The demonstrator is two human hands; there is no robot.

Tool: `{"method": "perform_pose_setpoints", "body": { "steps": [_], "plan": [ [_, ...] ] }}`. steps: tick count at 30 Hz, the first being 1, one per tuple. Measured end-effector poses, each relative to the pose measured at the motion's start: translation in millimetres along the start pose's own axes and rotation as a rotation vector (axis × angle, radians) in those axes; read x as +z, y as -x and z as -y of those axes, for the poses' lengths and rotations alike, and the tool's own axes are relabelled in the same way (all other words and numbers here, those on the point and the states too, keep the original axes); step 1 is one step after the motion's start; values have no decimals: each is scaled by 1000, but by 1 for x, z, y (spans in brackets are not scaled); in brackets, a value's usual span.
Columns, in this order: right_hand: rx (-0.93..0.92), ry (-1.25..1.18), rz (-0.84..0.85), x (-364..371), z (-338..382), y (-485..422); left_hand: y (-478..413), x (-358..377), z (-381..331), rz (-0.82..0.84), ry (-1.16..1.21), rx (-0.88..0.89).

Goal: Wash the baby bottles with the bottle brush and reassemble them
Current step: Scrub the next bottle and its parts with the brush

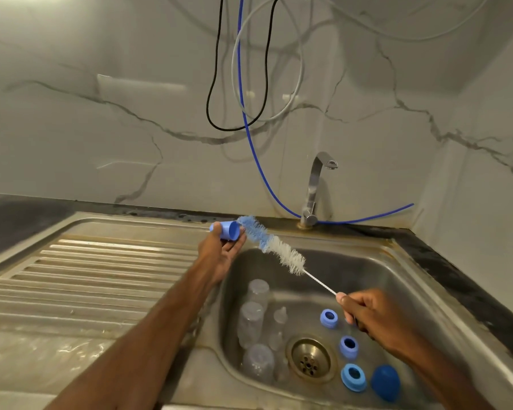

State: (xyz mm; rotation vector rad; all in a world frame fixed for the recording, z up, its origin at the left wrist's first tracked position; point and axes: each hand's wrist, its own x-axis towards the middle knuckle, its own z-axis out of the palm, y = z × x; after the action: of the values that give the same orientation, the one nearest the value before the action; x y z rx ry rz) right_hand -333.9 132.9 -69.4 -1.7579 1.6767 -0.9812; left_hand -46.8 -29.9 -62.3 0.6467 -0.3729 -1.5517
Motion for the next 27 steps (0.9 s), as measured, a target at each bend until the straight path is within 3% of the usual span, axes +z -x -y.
{"method": "perform_pose_setpoints", "body": {
  "steps": [5, 10, 13, 18, 23, 27],
  "plan": [
    [-77, 152, -12, -2, -2, 3, -2, -1, 9, -61, -136, 64],
    [-136, 213, -70, -6, 0, 4, 4, 5, 32, 88, -468, -50],
    [-153, 222, -92, -7, 2, 5, 7, 8, 38, 102, -432, -117],
    [-44, 227, -152, -13, 0, 4, -3, 5, 28, 16, -410, 9],
    [-117, 252, -260, -25, 10, 8, -6, 0, 22, -24, -387, -18],
    [-136, 243, -143, -22, 12, 9, -5, -2, 19, 11, -303, -77]
  ]
}}
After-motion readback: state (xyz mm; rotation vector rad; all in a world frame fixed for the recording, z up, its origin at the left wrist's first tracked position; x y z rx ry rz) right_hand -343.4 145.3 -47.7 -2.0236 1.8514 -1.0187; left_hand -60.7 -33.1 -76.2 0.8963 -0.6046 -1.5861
